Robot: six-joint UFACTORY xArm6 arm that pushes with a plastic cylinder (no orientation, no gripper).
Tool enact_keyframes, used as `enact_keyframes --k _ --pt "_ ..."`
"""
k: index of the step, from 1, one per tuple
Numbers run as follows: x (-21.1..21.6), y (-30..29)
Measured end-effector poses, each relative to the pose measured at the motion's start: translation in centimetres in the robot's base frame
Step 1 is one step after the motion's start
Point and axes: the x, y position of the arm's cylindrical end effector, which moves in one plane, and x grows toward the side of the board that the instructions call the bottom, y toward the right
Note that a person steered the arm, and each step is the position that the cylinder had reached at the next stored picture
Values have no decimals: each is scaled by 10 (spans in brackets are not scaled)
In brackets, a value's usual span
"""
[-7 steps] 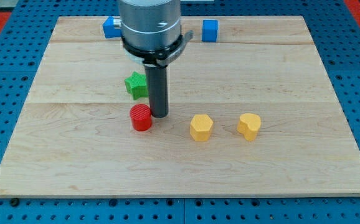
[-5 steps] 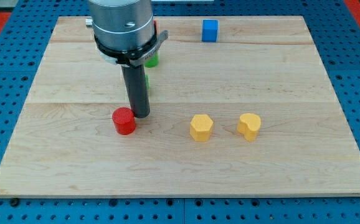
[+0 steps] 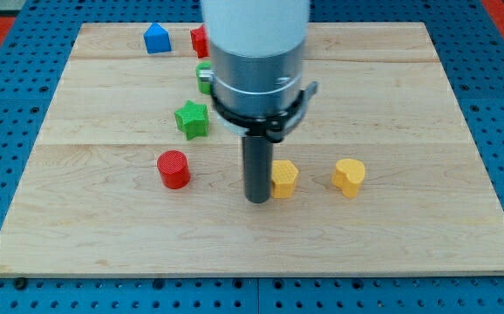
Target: Move yellow hexagon towards the blue cube
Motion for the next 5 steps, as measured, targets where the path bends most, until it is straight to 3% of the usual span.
enact_keyframes --k 2,5 --pt "16 11" --pt "7 29"
